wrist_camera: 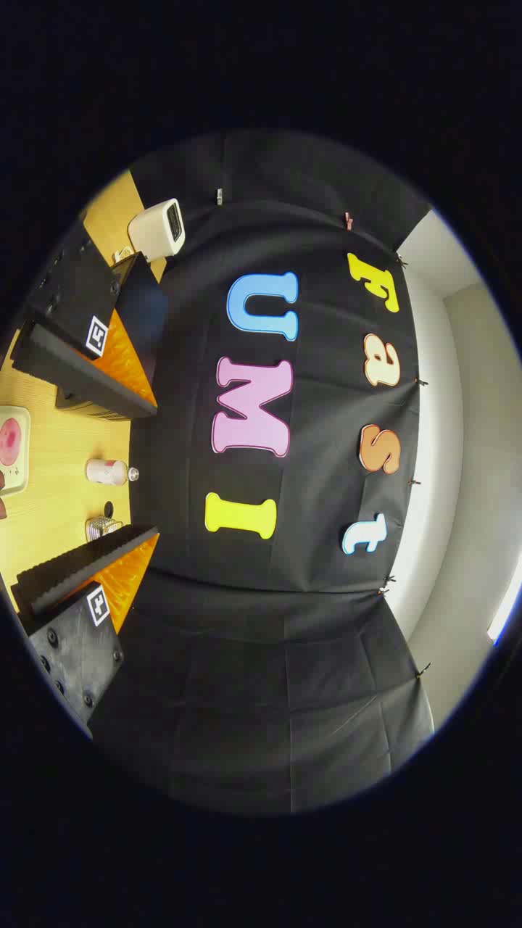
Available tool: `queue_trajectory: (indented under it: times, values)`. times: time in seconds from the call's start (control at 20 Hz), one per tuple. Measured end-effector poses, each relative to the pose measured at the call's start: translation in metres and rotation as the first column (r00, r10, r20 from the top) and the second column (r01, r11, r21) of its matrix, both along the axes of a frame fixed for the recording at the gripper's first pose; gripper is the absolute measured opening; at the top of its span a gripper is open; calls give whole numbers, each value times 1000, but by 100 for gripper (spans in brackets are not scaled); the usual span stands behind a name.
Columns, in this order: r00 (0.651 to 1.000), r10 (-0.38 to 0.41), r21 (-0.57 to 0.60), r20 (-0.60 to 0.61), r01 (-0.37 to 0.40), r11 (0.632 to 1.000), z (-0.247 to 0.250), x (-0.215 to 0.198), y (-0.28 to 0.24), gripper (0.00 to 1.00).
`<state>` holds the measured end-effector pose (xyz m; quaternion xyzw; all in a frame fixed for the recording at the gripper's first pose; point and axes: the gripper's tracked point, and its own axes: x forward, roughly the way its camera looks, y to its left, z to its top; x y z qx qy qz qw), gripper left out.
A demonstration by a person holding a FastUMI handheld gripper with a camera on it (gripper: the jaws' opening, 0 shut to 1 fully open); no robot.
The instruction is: Open the toaster oven, put the food inside, and close the toaster oven door.
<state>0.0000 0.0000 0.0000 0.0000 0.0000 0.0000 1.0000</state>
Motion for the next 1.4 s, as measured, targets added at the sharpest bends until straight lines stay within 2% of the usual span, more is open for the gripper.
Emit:
queue_trajectory:
  times: [1.05, 1.2, 1.4]
  values:
    - [1000, -4, 0, -7, 4, 1000, -6, 1, 1, 98]
    - [1000, -1, 16, -7, 1, 1000, -5, 2, 13, 98]
    - [1000, 30, 12, 9, -30, 999, -4, 11, 60, 98]
